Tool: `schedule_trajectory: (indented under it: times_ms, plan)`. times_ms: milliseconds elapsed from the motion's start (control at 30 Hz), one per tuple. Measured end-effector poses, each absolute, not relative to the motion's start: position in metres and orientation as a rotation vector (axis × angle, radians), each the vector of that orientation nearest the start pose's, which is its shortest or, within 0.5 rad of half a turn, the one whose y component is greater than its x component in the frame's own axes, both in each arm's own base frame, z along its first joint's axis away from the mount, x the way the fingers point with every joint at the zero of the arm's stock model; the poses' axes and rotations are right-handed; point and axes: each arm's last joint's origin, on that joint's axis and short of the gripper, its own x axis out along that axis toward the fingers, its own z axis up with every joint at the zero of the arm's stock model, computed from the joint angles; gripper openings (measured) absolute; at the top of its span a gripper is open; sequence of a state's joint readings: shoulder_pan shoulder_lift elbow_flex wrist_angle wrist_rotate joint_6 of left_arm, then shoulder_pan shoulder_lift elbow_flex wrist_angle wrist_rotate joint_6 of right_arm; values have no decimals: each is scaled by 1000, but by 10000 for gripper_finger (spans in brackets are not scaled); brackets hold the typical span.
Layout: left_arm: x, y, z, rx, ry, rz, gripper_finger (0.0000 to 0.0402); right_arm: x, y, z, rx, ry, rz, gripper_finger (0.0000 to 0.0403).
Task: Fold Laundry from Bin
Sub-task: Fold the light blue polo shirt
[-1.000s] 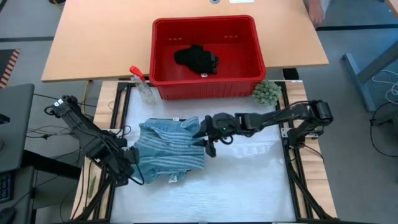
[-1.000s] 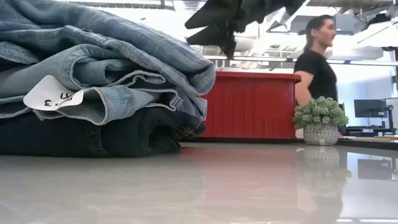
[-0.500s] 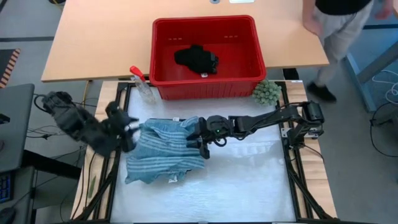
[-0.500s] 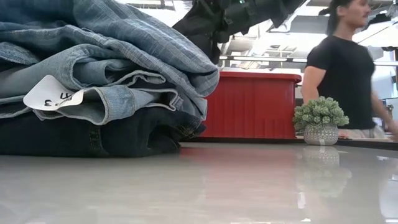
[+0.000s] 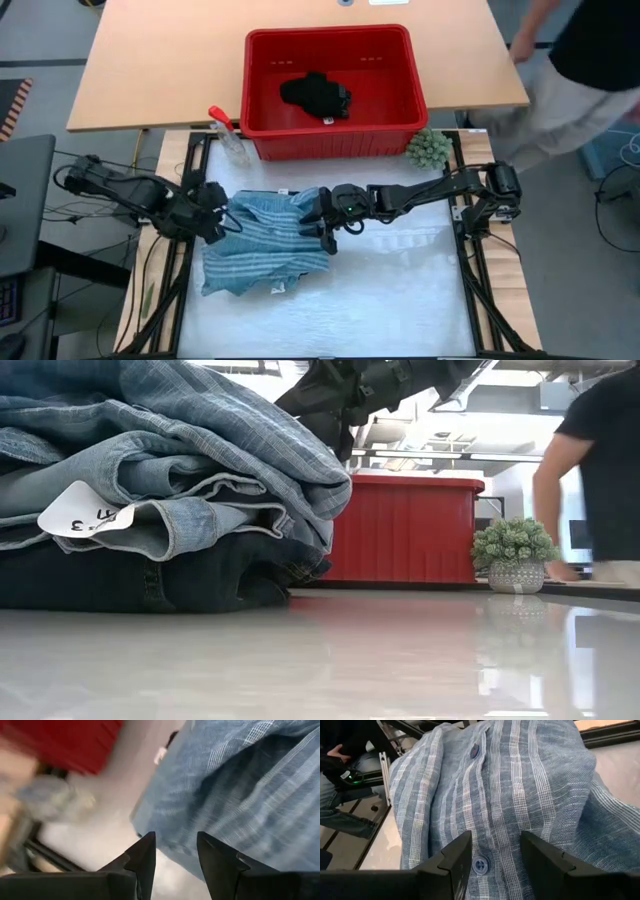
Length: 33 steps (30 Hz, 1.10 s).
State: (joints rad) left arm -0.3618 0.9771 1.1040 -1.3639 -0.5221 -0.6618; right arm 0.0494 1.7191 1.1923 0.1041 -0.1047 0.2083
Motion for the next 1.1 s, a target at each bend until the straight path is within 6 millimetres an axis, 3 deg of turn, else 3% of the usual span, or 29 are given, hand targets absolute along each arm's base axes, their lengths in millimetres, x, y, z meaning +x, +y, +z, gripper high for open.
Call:
schedule_trajectory:
  times_ms: [333, 667, 767, 900, 1100]
  plan:
    - [149, -39, 288, 341, 1175, 400, 133, 387, 22, 252, 217, 459, 106, 195]
    - [164, -37, 277, 574, 1249, 450, 132, 387, 20, 252, 220, 461, 102, 195]
    - [167, -34, 275, 600, 1255, 485, 110, 388, 16, 252, 222, 458, 93, 195]
    - [169, -33, 276, 579, 1237, 504, 23, 388, 12, 252, 225, 456, 83, 195]
    - [160, -37, 299, 398, 1231, 355, 1, 388, 10, 252, 229, 458, 77, 195]
